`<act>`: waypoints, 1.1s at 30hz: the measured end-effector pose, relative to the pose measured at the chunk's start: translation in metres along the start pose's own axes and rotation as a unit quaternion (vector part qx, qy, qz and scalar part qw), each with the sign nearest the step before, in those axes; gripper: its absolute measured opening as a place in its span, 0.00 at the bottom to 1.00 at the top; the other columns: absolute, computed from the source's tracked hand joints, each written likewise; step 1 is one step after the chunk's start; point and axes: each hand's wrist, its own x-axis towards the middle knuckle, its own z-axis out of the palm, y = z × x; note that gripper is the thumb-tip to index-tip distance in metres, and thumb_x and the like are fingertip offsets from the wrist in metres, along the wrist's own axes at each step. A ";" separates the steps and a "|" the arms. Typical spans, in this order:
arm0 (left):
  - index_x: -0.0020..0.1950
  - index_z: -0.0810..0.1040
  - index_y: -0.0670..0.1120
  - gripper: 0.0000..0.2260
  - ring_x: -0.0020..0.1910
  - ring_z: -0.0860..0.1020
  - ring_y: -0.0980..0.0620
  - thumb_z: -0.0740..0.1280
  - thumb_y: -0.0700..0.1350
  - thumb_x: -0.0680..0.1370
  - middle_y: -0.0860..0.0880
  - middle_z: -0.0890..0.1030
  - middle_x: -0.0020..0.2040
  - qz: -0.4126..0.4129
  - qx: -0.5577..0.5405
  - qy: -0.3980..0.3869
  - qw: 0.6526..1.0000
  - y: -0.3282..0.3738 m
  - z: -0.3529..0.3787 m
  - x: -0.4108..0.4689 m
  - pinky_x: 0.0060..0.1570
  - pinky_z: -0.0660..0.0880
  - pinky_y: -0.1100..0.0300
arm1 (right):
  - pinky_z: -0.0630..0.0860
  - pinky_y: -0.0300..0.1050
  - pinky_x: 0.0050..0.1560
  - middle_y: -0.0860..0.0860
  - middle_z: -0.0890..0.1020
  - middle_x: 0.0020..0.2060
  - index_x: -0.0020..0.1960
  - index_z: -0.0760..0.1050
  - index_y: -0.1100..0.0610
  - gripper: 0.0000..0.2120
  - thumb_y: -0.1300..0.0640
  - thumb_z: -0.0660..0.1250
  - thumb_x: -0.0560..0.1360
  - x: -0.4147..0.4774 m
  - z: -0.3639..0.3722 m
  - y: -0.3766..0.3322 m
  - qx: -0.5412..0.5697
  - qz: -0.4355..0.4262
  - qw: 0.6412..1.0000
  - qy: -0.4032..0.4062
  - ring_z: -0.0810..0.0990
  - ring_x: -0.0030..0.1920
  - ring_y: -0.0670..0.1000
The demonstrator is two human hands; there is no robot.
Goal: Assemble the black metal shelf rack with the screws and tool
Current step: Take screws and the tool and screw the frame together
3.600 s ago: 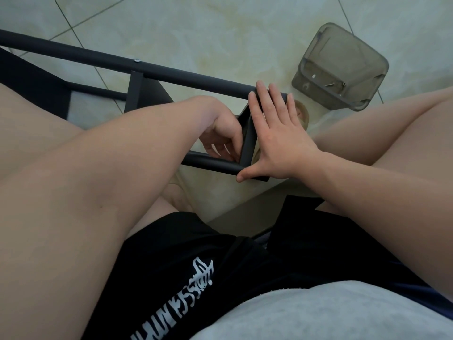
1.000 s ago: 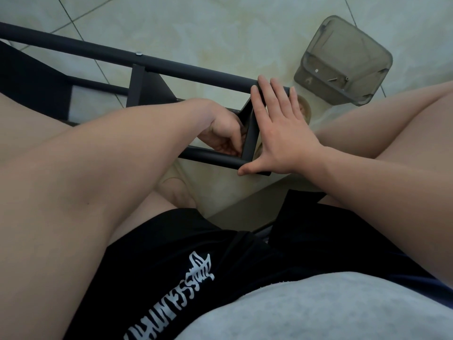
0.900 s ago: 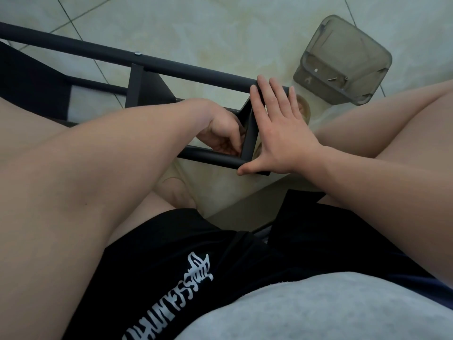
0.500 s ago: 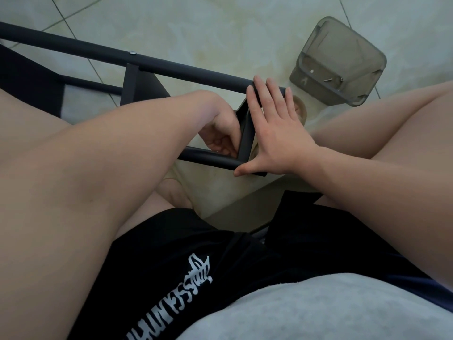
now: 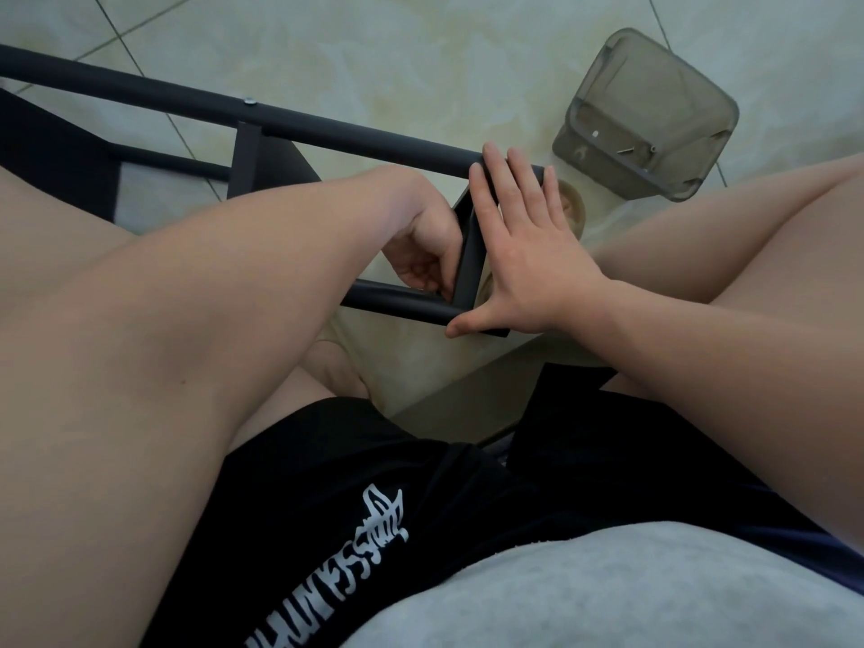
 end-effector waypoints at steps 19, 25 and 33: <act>0.50 0.81 0.44 0.09 0.43 0.81 0.53 0.64 0.32 0.77 0.48 0.83 0.44 0.083 -0.117 -0.029 0.989 -0.023 0.005 0.004 0.47 0.77 0.60 | 0.37 0.64 0.79 0.61 0.36 0.81 0.82 0.36 0.63 0.74 0.17 0.66 0.58 0.000 0.000 0.001 -0.007 0.000 1.000 -0.001 0.34 0.80 0.62; 0.47 0.81 0.44 0.03 0.36 0.77 0.55 0.67 0.38 0.78 0.49 0.81 0.38 0.012 -0.045 0.009 0.999 -0.013 0.004 0.001 0.40 0.73 0.64 | 0.38 0.64 0.79 0.60 0.36 0.81 0.82 0.37 0.63 0.75 0.17 0.66 0.57 0.000 -0.001 0.000 -0.005 0.000 1.000 -0.004 0.34 0.80 0.62; 0.43 0.82 0.42 0.07 0.38 0.76 0.54 0.67 0.34 0.78 0.46 0.82 0.37 -0.005 -0.042 0.023 0.999 -0.004 0.006 0.001 0.43 0.72 0.63 | 0.38 0.64 0.79 0.61 0.36 0.81 0.82 0.37 0.63 0.75 0.17 0.65 0.57 0.000 0.001 0.000 -0.005 -0.001 1.000 -0.001 0.34 0.80 0.62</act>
